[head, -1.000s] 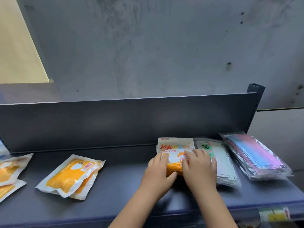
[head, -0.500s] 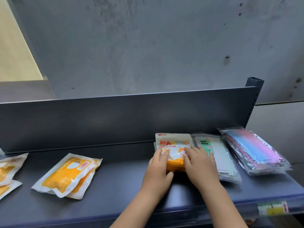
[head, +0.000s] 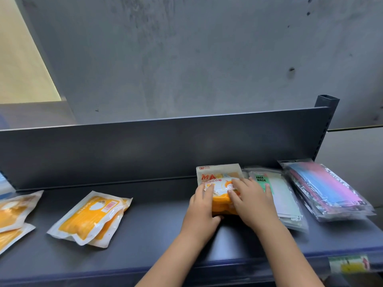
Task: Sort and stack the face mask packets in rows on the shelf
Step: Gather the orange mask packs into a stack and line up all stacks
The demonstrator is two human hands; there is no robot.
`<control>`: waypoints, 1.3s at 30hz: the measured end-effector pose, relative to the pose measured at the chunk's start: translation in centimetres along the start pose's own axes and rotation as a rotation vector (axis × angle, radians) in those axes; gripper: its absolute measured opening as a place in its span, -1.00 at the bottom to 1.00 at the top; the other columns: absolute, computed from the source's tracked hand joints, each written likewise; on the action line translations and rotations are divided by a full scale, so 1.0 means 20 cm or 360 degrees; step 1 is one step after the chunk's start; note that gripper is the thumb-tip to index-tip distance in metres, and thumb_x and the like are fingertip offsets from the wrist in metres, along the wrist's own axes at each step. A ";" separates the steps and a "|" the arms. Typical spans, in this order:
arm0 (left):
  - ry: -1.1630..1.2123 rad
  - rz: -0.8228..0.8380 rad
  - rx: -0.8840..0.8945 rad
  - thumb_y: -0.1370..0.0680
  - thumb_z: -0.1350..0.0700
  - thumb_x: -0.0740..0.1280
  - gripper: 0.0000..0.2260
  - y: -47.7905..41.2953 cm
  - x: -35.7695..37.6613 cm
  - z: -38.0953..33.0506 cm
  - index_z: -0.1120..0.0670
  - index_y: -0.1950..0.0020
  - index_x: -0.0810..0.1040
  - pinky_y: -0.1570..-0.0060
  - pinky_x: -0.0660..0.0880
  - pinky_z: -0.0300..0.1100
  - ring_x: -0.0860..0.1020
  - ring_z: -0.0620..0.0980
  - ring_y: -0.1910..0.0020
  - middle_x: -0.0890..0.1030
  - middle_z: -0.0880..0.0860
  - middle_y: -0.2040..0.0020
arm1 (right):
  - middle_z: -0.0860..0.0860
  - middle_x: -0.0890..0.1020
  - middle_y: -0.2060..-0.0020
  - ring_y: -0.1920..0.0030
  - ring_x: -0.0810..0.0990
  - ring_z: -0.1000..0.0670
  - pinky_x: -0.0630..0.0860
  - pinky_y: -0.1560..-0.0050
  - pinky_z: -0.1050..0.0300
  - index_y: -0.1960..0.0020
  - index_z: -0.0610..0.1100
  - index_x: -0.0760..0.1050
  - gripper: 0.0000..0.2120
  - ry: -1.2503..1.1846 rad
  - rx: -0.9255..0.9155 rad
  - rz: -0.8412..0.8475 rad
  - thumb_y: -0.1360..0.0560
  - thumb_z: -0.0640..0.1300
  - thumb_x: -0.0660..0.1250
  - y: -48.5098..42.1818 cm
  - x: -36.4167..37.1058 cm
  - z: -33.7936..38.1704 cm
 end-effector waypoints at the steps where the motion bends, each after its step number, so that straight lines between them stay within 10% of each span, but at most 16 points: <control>1: -0.0010 -0.0016 0.0002 -0.45 0.10 0.42 -0.24 0.00 0.00 0.00 -0.03 -0.62 0.22 -0.41 0.39 -0.10 0.33 0.12 -0.49 0.17 -0.03 -0.64 | 0.17 0.51 -0.41 -0.55 0.29 -0.01 0.08 -0.56 -0.33 -0.39 0.18 0.44 -0.62 0.0006 -0.0006 0.0009 -0.63 0.20 0.10 0.01 0.00 0.00; 6: -0.0062 -0.0030 0.0002 -0.48 0.11 0.39 -0.27 -0.02 0.01 0.01 -0.01 -0.62 0.21 -0.37 0.43 -0.06 0.34 0.15 -0.48 0.16 -0.01 -0.65 | 0.20 0.43 -0.47 -0.56 0.26 0.04 0.04 -0.57 -0.34 -0.44 0.20 0.40 -0.55 -0.0011 -0.0009 0.0049 -0.61 0.26 0.11 0.04 -0.02 -0.01; 12: -0.0130 -0.0312 -0.0023 -0.45 -0.40 0.20 -0.18 0.02 -0.16 -0.08 -0.07 -0.65 0.25 -0.53 0.31 0.01 0.21 0.07 -0.63 0.23 -0.08 -0.67 | 0.11 0.32 -0.61 -0.65 0.14 0.00 -0.07 -0.61 -0.27 -0.59 0.09 0.31 -0.40 0.0024 -0.0108 -0.0050 -0.61 0.24 -0.02 0.06 -0.09 0.09; 24: -0.0862 -0.0531 0.0017 -0.60 -0.31 0.07 -0.34 0.01 -0.60 0.12 0.08 -0.53 0.49 -0.56 0.23 0.14 0.28 0.10 -0.63 0.44 0.06 -0.58 | 0.10 0.31 -0.62 -0.66 0.12 0.00 0.04 -0.62 -0.17 -0.63 0.02 0.26 -0.21 -0.0254 -0.0314 -0.0101 -0.53 0.32 -0.21 0.06 -0.07 0.42; 39: -0.0910 -0.0495 -0.0143 -0.52 -0.37 0.06 -0.27 0.38 -1.24 1.04 0.04 -0.51 0.50 -0.60 0.12 0.20 0.27 0.08 -0.64 0.45 0.02 -0.57 | 0.15 0.27 -0.62 -0.67 0.05 0.10 -0.07 -0.64 -0.07 -0.61 0.06 0.29 -0.48 -0.0552 -0.0287 0.0040 -0.70 0.18 0.10 0.29 0.43 1.59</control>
Point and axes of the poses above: each hand's wrist, its own y-axis away from the middle knuckle, its own x-axis out of the palm, z = x × y, the point moved 6 cm from there along -y, towards the middle knuckle
